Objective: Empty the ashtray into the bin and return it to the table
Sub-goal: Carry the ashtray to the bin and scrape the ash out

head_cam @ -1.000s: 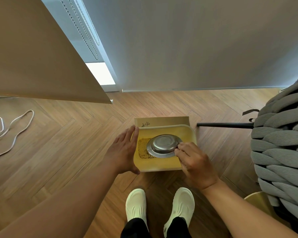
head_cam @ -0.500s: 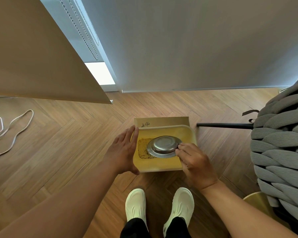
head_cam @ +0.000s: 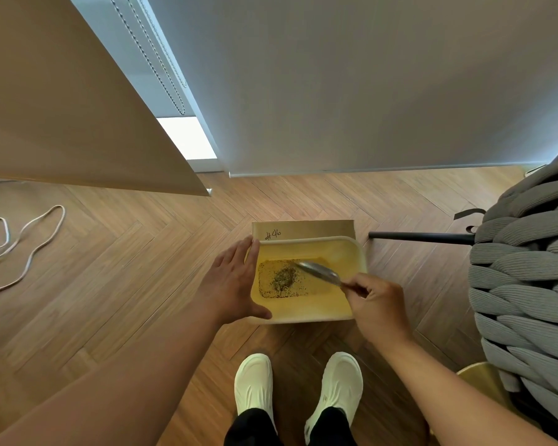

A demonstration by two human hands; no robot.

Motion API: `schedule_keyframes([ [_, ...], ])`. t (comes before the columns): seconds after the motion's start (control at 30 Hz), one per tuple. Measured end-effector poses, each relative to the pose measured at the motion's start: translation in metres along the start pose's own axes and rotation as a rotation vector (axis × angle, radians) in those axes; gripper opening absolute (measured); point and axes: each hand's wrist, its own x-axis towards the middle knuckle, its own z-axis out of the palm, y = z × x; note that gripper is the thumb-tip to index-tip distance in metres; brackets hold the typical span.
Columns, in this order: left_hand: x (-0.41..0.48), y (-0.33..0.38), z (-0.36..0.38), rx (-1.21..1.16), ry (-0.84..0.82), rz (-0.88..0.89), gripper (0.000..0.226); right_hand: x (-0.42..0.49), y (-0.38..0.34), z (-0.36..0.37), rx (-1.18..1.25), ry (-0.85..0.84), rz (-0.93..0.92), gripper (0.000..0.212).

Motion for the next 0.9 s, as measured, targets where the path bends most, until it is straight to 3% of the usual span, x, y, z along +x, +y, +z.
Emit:
schedule_keyframes([
  [0.1,0.001,0.002,-0.004,0.0,0.014,-0.002,0.136,0.003,0.002,-0.001,0.09,0.003,0.217,0.014],
  [0.2,0.003,0.004,-0.008,-0.006,0.012,-0.002,0.132,0.008,0.002,-0.004,0.261,-0.012,0.395,0.028],
  [0.37,0.006,0.008,-0.014,-0.005,0.001,0.004,0.128,0.011,0.003,-0.005,0.463,-0.01,0.561,0.03],
  [0.53,0.011,0.012,-0.017,0.009,0.005,0.027,0.121,0.011,0.005,-0.004,0.577,-0.054,0.654,0.018],
  [0.9,0.012,0.031,-0.023,-0.069,0.08,0.15,0.099,0.019,-0.002,-0.002,0.636,-0.155,0.683,0.015],
])
